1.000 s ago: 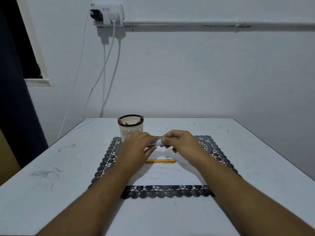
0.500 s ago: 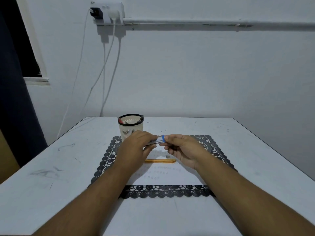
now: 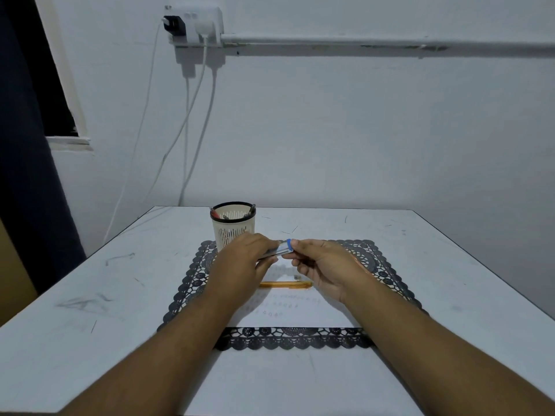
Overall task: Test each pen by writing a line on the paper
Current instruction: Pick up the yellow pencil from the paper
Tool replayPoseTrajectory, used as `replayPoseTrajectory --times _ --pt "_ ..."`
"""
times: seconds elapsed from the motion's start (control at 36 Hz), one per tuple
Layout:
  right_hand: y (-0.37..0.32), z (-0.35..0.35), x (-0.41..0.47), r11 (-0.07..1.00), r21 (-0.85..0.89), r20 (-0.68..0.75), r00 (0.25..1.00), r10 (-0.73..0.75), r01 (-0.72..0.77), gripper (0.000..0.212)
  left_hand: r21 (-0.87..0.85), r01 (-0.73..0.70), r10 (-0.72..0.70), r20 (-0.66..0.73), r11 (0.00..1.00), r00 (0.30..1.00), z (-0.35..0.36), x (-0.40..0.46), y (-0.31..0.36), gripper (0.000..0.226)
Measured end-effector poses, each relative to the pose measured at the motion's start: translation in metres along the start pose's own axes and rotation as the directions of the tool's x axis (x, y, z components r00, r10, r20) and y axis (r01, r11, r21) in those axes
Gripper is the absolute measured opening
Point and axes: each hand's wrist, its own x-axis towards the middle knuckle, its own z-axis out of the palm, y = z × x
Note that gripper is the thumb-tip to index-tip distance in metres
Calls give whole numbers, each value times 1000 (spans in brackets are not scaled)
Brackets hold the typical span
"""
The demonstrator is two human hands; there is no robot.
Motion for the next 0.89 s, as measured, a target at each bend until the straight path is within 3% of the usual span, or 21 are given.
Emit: replayPoseTrajectory --times 0.19,0.39,0.67,0.78,0.89 --pt "1 1 -1 998 57 -7 1000 16 -15 13 22 -18 18 -12 1000 1000 1 1 -1 22" --pt "-1 -1 -1 998 7 18 998 -63 63 10 55 64 -61 -50 996 997 0 2 5 24" --pt "1 0 -2 998 67 -10 1000 -18 19 10 -9 74 -74 13 997 997 -6 3 3 29" --pt "2 2 -3 994 106 -25 999 28 -26 14 -118 85 -85 6 989 996 -10 4 10 30" --pt "3 4 -2 978 180 -20 993 115 -109 15 -317 211 -218 15 924 976 -15 4 19 27"
